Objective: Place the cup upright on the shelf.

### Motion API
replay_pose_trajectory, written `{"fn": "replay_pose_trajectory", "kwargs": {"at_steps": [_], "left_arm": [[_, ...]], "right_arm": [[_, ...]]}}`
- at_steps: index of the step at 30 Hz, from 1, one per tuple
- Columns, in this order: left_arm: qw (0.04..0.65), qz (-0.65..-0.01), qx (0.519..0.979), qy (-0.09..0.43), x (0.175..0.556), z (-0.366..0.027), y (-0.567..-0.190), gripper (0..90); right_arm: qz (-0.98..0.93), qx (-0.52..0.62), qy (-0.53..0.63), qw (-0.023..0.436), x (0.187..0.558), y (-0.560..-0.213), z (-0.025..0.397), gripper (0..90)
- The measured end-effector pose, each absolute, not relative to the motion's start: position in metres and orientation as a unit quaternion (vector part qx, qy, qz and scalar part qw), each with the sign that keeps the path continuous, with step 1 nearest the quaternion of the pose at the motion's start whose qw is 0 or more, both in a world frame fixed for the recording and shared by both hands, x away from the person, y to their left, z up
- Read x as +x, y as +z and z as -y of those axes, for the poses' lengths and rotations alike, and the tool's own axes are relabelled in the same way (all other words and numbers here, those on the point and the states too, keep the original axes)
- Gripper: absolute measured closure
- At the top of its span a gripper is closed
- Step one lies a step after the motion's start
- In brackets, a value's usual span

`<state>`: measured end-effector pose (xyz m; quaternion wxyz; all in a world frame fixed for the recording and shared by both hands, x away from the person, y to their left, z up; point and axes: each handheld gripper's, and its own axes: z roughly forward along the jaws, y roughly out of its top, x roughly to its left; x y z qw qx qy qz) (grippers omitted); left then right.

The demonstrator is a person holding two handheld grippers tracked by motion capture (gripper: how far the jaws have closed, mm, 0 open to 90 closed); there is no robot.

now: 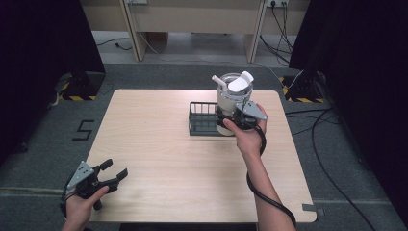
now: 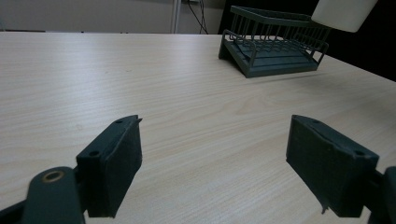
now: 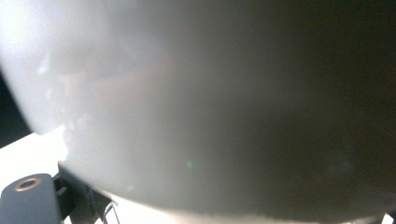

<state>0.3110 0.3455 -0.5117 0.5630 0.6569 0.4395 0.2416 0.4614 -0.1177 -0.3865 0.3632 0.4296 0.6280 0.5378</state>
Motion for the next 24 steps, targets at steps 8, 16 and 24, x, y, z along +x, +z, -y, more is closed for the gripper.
{"fn": "replay_pose_trajectory", "kwargs": {"at_steps": [8, 16, 24], "left_arm": [[0.563, -0.439, 0.657, 0.242, 0.311, -0.346, -0.512, 17.6], [0.563, -0.44, 0.656, 0.242, 0.311, -0.346, -0.512, 17.6], [0.563, -0.44, 0.656, 0.241, 0.311, -0.346, -0.512, 17.6]], "right_arm": [[-0.626, 0.431, 0.537, 0.365, 0.467, -0.382, 0.117, 11.0], [-0.624, 0.433, 0.537, 0.367, 0.472, -0.378, 0.117, 11.0], [-0.623, 0.434, 0.535, 0.371, 0.479, -0.373, 0.116, 11.0]]}}
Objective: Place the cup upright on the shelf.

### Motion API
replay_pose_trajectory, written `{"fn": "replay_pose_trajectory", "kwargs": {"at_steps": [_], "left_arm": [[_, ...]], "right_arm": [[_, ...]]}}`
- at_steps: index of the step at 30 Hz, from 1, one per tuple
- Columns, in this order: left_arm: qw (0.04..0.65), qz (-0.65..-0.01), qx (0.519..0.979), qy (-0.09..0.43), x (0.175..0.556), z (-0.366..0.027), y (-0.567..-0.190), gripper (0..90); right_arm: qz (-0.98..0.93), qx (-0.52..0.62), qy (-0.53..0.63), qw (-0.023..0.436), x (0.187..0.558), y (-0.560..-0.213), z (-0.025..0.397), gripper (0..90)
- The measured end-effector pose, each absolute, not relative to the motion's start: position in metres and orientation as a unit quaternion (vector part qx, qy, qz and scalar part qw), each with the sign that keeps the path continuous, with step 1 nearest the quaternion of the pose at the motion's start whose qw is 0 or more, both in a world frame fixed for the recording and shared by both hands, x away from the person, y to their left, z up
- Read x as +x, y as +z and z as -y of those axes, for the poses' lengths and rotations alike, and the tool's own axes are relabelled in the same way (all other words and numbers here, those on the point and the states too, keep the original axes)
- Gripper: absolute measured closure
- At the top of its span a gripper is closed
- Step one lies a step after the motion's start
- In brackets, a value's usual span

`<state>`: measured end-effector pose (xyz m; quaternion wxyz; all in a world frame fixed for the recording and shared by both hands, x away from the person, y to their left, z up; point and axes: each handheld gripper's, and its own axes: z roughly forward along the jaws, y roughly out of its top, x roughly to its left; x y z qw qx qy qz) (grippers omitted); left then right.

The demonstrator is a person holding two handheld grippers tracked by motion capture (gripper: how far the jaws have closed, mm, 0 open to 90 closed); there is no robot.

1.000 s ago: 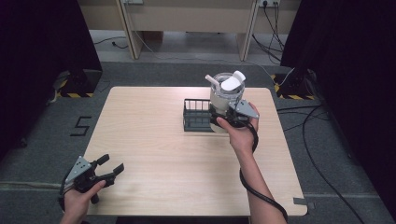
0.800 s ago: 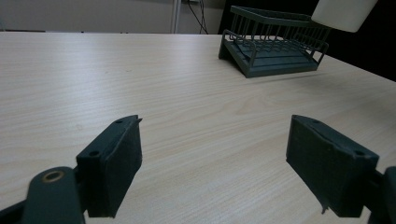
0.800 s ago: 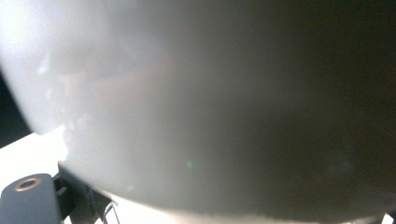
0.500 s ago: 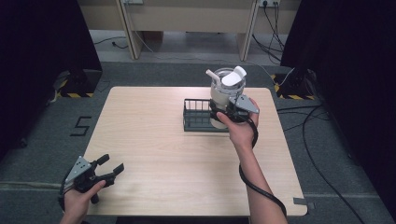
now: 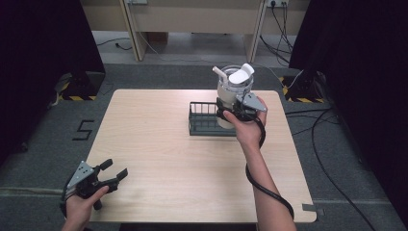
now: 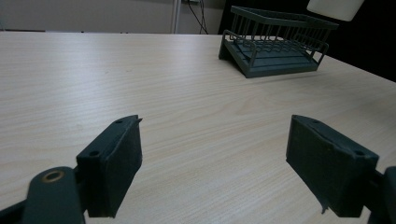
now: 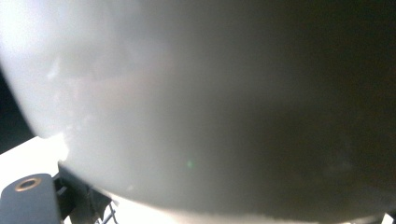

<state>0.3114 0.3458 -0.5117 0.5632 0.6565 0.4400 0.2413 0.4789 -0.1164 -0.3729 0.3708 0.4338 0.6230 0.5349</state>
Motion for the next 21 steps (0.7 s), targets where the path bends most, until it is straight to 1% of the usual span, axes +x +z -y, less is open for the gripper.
{"fn": "replay_pose_trajectory", "kwargs": {"at_steps": [21], "left_arm": [[0.565, -0.441, 0.655, 0.241, 0.312, -0.346, -0.512, 17.6]], "right_arm": [[-0.621, 0.445, 0.528, 0.37, 0.497, -0.371, 0.112, 11.0]]}}
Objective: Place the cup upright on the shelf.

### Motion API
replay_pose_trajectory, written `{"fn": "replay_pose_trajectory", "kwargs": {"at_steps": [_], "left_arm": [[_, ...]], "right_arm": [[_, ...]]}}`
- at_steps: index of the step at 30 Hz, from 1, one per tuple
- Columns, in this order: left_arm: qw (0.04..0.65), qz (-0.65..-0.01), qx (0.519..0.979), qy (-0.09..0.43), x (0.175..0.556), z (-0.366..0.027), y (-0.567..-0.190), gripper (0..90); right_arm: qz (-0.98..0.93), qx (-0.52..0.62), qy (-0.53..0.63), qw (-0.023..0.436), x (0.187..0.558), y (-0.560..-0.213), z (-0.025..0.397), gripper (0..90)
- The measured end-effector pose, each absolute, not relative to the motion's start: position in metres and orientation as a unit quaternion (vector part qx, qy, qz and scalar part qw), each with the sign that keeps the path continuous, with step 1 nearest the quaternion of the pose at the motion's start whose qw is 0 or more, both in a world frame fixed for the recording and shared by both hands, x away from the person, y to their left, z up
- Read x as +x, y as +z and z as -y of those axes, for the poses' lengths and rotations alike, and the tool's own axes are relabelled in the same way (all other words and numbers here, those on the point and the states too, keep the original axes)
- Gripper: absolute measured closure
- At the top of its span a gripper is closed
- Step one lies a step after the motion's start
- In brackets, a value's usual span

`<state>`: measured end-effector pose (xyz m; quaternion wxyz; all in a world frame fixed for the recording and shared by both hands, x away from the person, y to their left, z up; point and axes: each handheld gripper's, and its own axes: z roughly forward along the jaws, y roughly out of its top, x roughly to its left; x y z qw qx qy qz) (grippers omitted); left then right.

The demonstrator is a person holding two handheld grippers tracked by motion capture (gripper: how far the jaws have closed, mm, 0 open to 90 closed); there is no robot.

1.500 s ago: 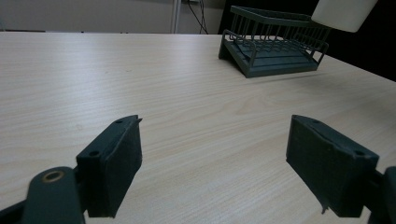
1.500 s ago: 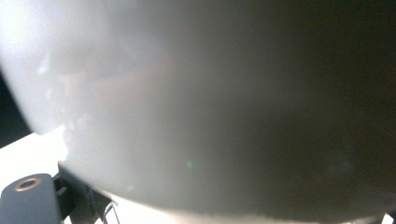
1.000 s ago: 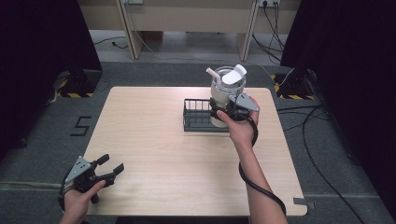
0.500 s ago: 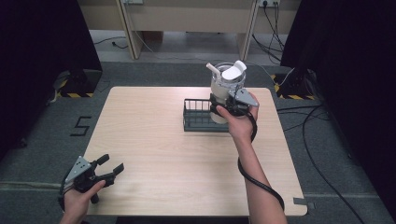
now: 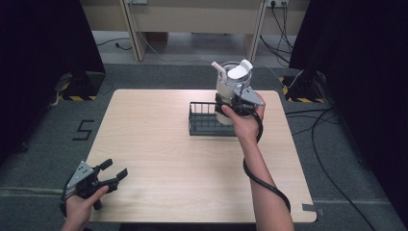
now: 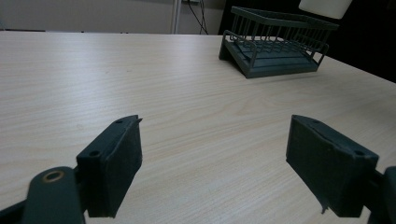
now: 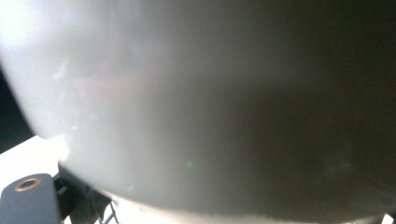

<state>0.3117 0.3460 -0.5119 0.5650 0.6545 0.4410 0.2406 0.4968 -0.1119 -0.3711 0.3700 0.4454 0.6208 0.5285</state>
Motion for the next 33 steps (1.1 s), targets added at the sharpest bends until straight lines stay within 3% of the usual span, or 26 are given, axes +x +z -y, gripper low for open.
{"fn": "replay_pose_trajectory", "kwargs": {"at_steps": [33], "left_arm": [[0.566, -0.442, 0.653, 0.24, 0.312, -0.347, -0.512, 17.7]], "right_arm": [[-0.623, 0.457, 0.521, 0.363, 0.524, -0.375, 0.1, 11.0]]}}
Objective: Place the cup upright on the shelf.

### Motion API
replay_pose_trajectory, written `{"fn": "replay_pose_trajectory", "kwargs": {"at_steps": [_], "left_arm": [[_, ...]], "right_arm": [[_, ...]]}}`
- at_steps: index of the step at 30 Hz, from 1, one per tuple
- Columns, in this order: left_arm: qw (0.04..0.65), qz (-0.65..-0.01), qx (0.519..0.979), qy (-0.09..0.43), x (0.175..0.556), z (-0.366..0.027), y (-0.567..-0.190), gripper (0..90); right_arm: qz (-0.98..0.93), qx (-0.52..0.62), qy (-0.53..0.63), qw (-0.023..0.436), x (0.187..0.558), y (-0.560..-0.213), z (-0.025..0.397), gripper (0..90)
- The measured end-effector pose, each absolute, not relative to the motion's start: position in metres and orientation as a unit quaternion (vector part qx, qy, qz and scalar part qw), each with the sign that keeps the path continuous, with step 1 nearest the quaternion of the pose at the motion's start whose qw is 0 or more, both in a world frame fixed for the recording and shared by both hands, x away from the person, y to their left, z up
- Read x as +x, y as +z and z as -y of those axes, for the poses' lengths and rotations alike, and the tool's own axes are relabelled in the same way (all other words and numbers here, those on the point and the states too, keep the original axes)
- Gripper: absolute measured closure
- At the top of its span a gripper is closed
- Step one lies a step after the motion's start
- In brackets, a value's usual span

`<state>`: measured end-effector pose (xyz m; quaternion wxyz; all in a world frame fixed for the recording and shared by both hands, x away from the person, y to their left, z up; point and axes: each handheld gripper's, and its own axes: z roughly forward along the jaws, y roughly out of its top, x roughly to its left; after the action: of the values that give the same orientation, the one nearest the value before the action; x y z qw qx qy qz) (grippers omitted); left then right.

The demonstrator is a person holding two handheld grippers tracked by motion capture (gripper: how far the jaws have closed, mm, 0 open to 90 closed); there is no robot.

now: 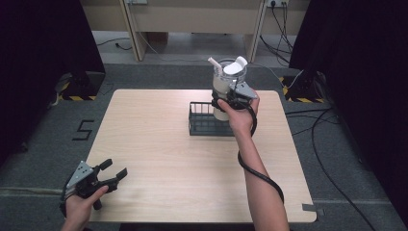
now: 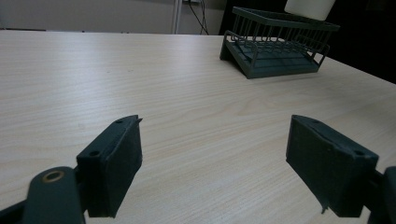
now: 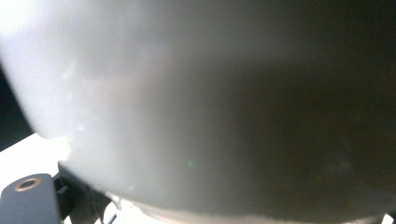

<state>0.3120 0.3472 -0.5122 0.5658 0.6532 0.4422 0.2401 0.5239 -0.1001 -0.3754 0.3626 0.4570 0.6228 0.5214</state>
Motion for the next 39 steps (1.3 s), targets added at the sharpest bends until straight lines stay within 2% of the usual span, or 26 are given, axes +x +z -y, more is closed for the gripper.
{"fn": "replay_pose_trajectory", "kwargs": {"at_steps": [39], "left_arm": [[0.568, -0.442, 0.653, 0.238, 0.312, -0.347, -0.512, 17.7]], "right_arm": [[-0.629, 0.464, 0.512, 0.355, 0.544, -0.387, 0.09, 11.0]]}}
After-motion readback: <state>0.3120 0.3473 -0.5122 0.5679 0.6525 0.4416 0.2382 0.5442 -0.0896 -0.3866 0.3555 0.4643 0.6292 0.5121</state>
